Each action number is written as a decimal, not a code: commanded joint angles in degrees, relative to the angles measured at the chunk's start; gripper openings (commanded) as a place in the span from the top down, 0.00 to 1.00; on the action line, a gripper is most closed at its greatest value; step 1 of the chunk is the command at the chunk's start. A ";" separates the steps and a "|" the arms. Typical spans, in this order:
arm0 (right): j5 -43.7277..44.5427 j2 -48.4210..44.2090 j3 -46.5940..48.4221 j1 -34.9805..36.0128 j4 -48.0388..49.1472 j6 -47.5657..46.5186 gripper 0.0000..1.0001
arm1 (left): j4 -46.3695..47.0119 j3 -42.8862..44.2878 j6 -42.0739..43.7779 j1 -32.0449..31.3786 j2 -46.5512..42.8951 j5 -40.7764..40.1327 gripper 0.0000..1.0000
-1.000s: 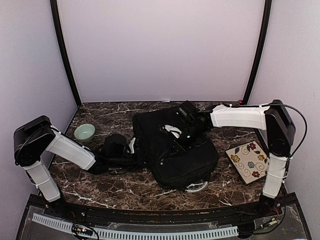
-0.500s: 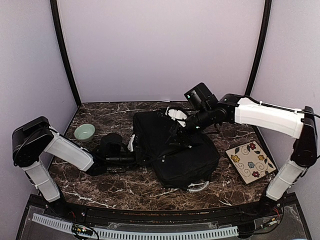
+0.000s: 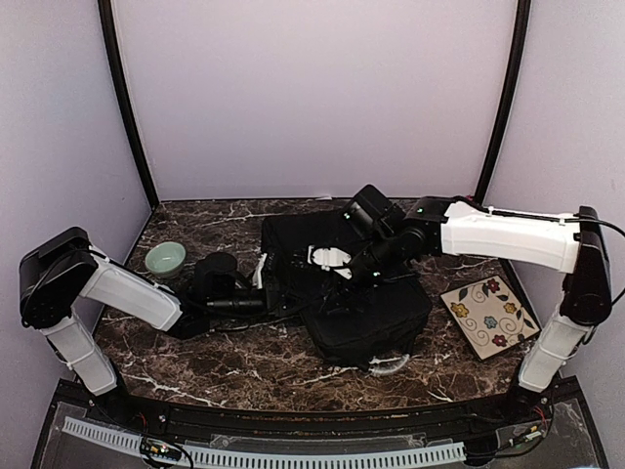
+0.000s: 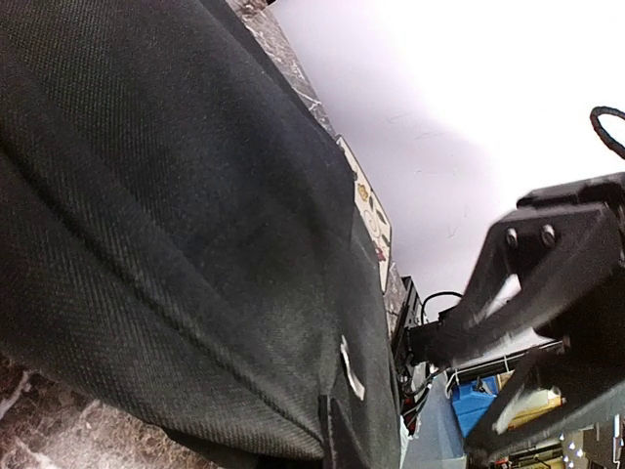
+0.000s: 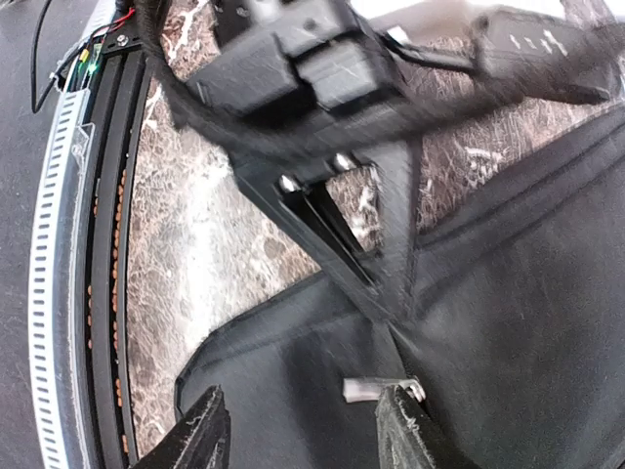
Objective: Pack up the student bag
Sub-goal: Grab the lower front pocket of the student bag, then zip the lower front pocket of the student bag.
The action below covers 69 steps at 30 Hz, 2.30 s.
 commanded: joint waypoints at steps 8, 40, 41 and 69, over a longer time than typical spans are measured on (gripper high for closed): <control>18.98 1.20 -1.41 7.13 3.84 -0.25 0.42 | 11.00 2.69 0.86 -1.06 -4.21 4.15 1.00; 44.12 -0.70 -6.92 10.32 14.02 -0.36 0.84 | 11.53 0.93 -0.06 -1.07 -3.86 2.35 1.00; 44.07 -0.77 -6.82 10.21 13.91 -0.14 0.85 | 11.54 0.90 -0.01 -1.06 -3.89 2.26 1.00; -5.50 0.85 -2.91 -18.61 1.95 15.22 1.00 | -0.32 0.21 1.20 -1.06 -3.05 -3.10 1.00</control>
